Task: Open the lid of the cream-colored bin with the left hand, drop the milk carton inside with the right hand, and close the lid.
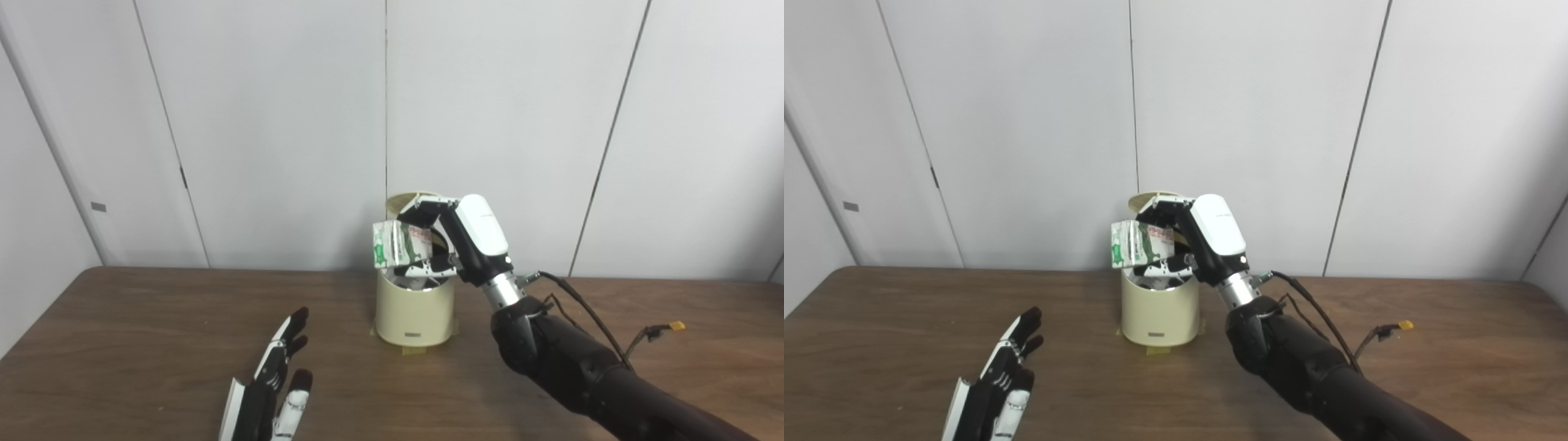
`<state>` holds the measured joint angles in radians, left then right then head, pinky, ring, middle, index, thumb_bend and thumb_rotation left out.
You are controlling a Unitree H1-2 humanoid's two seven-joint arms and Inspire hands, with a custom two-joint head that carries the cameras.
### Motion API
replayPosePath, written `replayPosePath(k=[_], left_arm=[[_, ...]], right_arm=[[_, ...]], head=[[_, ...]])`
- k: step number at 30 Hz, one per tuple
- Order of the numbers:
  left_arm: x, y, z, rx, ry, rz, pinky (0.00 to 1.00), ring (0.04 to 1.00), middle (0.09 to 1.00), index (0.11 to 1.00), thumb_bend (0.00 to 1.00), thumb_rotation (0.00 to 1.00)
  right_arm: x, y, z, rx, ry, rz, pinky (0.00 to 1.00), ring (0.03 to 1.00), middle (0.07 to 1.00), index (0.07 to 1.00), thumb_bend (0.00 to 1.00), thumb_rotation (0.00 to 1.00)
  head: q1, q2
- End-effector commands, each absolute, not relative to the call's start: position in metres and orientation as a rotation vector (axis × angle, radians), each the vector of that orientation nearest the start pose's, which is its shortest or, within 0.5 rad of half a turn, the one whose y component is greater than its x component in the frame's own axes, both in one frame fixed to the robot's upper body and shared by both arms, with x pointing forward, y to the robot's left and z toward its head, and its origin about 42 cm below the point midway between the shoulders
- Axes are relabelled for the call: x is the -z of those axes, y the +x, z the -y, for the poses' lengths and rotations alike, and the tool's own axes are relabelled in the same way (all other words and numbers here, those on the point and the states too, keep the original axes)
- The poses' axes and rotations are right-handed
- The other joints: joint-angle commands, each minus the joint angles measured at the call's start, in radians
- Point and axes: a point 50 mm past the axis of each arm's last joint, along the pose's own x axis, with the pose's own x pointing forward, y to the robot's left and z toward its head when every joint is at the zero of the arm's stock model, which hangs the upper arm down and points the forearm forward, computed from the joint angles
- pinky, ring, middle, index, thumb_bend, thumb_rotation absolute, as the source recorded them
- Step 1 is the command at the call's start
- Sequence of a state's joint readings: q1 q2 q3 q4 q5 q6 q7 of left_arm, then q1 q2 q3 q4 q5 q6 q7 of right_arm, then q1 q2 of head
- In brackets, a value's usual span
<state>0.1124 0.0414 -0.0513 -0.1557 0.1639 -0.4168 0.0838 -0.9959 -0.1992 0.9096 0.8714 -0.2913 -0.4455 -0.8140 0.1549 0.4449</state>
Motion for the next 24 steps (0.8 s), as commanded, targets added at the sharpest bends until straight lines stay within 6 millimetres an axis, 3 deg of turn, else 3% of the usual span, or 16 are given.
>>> replayPosePath(k=[1,13,24], left_arm=[[-0.095,0.196,-0.201,-0.031,0.149,0.324,0.91,0.948,0.945,0.929,0.5,0.81],[-0.095,0.194,-0.202,-0.028,0.147,0.32,0.89,0.949,0.942,0.93,0.51,0.8],[-0.096,0.193,-0.209,0.0,0.144,0.318,0.94,0.972,0.974,0.96,0.49,0.8]], right_arm=[[-0.283,0.51,0.088,-0.122,-0.689,0.97,0.44,0.458,0.493,0.473,0.52,0.0],[-0.278,0.509,0.092,-0.097,-0.716,0.999,0.45,0.45,0.49,0.493,0.52,0.0],[-0.269,0.509,0.099,-0.053,-0.687,0.96,0.48,0.451,0.504,0.498,0.52,0.0]], head=[[0.002,0.001],[-0.003,0.005],[-0.017,0.01]])
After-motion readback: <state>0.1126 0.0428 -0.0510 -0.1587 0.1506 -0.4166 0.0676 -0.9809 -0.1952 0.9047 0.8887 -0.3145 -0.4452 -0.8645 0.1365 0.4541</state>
